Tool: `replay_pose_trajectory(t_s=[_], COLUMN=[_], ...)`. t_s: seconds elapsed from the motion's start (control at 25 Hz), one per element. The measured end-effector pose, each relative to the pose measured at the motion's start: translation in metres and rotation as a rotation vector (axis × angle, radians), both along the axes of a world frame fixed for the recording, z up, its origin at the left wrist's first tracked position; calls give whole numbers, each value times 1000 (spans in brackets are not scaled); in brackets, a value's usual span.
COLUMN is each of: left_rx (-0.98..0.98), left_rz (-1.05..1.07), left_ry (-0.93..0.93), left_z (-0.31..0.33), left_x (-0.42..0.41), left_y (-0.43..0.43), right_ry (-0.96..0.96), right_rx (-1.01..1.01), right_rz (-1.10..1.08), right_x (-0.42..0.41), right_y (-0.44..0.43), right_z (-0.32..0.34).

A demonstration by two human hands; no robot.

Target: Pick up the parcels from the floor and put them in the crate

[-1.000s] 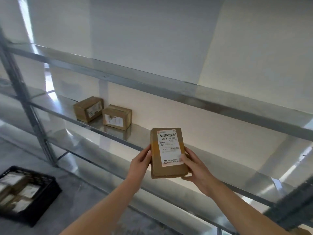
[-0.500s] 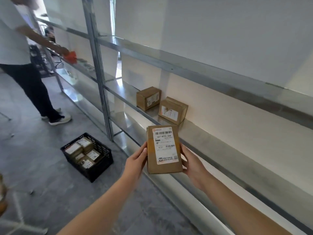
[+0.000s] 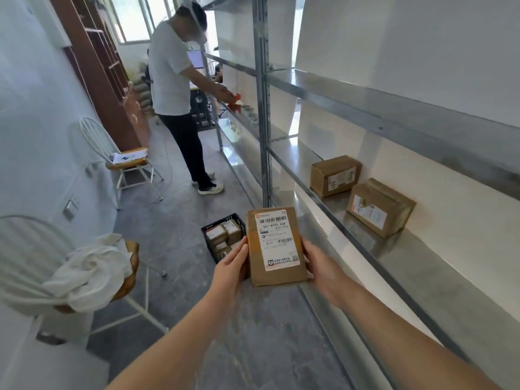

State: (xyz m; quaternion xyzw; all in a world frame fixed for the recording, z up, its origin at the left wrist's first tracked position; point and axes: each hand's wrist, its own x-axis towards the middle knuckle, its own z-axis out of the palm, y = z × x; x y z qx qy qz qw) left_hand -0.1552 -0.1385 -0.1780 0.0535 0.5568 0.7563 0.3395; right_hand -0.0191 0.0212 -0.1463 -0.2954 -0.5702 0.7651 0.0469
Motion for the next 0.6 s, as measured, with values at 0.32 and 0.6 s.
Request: replay_pose_trajectory(t_s=[0.32, 0.6], left_rx=[-8, 2], left_rz=[179, 236], left_ry=[-28, -89], left_z=[-22, -36], left_x=[24, 11], left_y=[9, 26], right_ry=[-83, -108], right_rx=[-61, -91], right_rz=[143, 226], right_x=[-18, -40], right_y=[29, 50], right_z=[-32, -37])
